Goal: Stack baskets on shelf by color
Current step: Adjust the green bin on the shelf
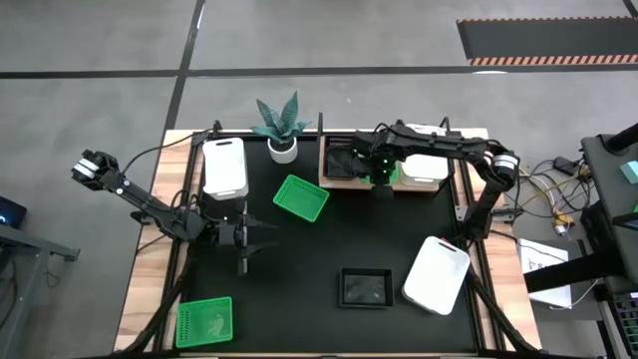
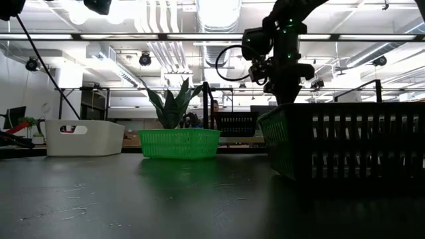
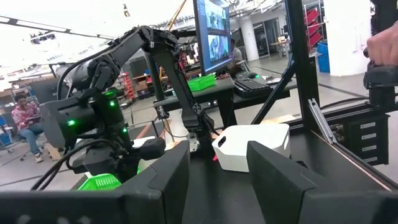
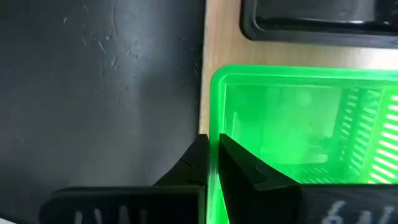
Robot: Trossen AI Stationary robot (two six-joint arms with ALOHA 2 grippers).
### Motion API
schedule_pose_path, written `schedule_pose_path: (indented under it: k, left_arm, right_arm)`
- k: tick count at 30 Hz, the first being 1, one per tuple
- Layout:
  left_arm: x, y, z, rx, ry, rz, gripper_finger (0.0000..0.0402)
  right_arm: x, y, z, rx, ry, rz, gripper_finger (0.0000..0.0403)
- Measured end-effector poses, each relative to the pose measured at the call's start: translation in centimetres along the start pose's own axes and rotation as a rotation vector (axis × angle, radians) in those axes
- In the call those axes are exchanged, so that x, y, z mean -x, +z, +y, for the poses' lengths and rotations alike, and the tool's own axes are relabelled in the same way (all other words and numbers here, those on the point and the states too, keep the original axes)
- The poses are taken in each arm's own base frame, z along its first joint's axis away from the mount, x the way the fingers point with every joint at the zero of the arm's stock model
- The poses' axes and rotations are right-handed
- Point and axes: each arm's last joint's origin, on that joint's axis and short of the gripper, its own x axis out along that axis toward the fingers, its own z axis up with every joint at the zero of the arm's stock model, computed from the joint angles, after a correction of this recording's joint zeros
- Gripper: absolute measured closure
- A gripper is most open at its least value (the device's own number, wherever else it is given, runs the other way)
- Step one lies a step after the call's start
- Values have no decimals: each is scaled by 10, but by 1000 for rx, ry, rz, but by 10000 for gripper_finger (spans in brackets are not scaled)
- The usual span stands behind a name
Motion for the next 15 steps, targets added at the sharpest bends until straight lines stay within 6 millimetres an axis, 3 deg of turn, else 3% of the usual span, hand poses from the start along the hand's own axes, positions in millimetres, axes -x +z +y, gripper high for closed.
schedule_pose_path:
  k: [15]
  left_arm:
    - [0, 1, 0, 2, 1, -3, 256]
  right_arm:
    - [0, 2, 0, -16, -11, -14, 390]
